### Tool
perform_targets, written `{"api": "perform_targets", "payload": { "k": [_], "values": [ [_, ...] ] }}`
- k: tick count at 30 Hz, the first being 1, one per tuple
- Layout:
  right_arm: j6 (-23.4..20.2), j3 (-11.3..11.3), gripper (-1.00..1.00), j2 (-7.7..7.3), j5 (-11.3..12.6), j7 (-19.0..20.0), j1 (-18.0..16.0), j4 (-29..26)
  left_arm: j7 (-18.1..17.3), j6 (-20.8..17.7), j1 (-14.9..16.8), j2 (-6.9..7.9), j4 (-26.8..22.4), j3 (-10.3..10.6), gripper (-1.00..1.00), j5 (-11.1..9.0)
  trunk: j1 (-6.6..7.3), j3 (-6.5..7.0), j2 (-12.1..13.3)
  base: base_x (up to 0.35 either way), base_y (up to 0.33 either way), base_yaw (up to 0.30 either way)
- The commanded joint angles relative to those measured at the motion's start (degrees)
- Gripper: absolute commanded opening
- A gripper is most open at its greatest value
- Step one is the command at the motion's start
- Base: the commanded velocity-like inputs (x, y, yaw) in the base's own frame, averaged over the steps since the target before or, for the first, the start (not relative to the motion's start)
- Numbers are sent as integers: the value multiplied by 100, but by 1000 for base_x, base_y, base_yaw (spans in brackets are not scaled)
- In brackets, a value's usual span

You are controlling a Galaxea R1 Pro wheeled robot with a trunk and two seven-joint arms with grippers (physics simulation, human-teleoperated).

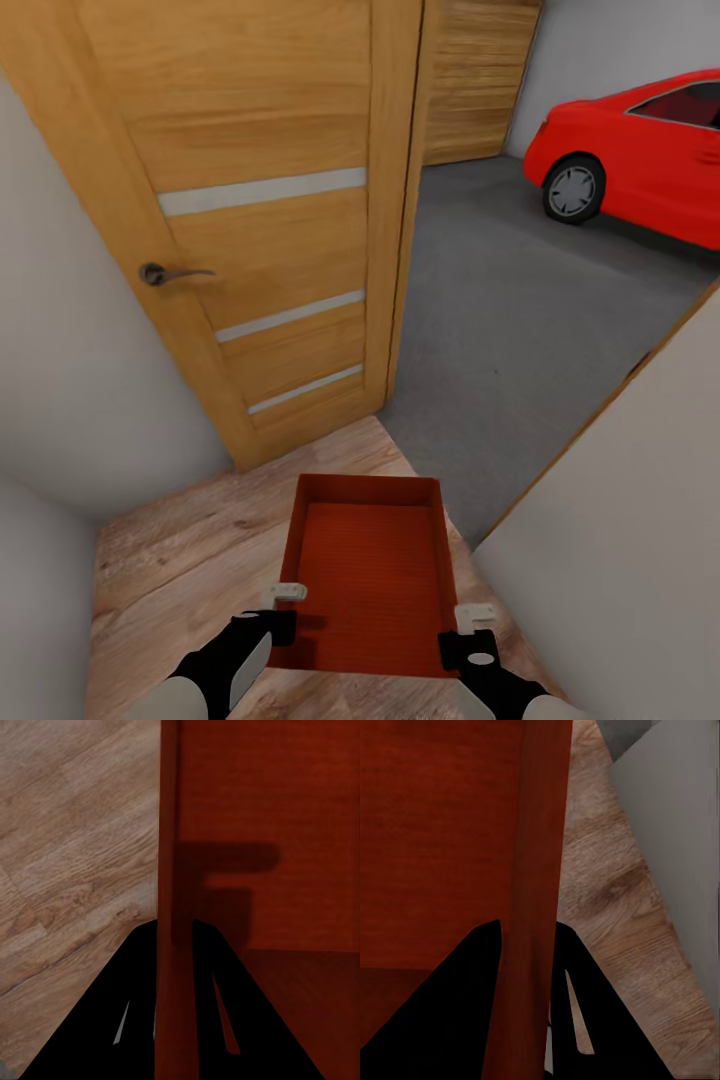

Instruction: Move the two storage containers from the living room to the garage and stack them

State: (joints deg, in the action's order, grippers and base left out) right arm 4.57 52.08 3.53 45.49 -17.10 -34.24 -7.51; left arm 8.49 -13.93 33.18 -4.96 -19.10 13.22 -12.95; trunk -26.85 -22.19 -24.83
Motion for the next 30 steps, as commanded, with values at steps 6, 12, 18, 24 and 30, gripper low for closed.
{"api": "perform_targets", "payload": {
  "k": [6,12,18,24,30],
  "values": [
    [-6,22,-100,-113,203,14,-3,1,56,66,-2,12,-32,258,-100,-85,-3,-9,-10,0,0,-288],
    [-5,22,-100,-115,203,12,-3,3,56,66,2,9,-32,259,-100,-85,-3,-9,-10,0,0,-208],
    [-4,22,-100,-115,200,6,-3,3,56,48,-1,10,-32,254,-100,-85,-3,-9,-10,10,1,-19],
    [-3,22,-100,-115,201,7,-3,4,50,43,-1,13,-32,251,-100,-85,-3,-9,-10,220,121,-1],
    [-2,22,-100,-110,203,7,-3,4,48,47,1,13,-32,251,-100,-85,-3,-9,-10,287,167,0]
  ]
}}
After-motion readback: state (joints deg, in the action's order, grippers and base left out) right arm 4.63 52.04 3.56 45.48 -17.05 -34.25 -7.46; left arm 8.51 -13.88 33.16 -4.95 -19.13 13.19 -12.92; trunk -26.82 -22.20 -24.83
